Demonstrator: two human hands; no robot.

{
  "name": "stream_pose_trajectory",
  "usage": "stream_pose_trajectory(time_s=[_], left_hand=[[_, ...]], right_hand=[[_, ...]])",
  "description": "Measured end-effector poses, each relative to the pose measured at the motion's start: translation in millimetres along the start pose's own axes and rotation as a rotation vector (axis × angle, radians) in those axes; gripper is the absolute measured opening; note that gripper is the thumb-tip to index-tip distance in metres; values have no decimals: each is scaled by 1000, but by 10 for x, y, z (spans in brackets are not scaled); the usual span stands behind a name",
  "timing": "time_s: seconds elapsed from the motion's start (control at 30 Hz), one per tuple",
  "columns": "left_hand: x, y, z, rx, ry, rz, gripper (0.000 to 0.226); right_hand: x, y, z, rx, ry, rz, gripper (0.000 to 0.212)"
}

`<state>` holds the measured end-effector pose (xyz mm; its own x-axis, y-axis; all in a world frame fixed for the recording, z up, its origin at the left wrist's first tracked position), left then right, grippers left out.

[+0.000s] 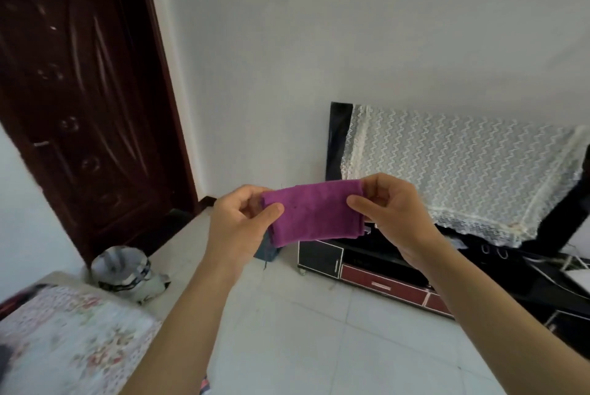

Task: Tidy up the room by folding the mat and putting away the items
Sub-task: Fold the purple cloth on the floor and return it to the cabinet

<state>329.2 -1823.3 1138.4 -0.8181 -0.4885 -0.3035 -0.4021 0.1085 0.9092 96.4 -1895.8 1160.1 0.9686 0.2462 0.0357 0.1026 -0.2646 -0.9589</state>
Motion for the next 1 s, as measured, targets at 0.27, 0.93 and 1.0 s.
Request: stream_pose_trajectory(time_s=[0.27, 0.93, 1.0], left_hand=[[901, 119, -727, 6, -137, 8, 18], [2998, -208, -2545, 62, -310, 30, 15], [3115, -296, -2760, 72, -335, 49, 15]], right_hand=[[-787, 276, -660, 1, 69, 24, 9], [-2034, 1106, -2260, 75, 364, 52, 12], [-2021, 1185, -2417, 65, 416, 66, 14]])
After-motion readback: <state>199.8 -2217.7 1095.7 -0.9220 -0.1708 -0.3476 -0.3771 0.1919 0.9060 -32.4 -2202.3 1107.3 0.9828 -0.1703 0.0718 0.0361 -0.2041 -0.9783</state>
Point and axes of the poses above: each hand's wrist, its own z-axis away from the middle knuckle, its own x-axis out of the palm, y = z × x, the point moved 2 cm from there along -z, towards the middle knuckle, and after that the axes turned 14 degrees about -z, right-handed, at the moved point
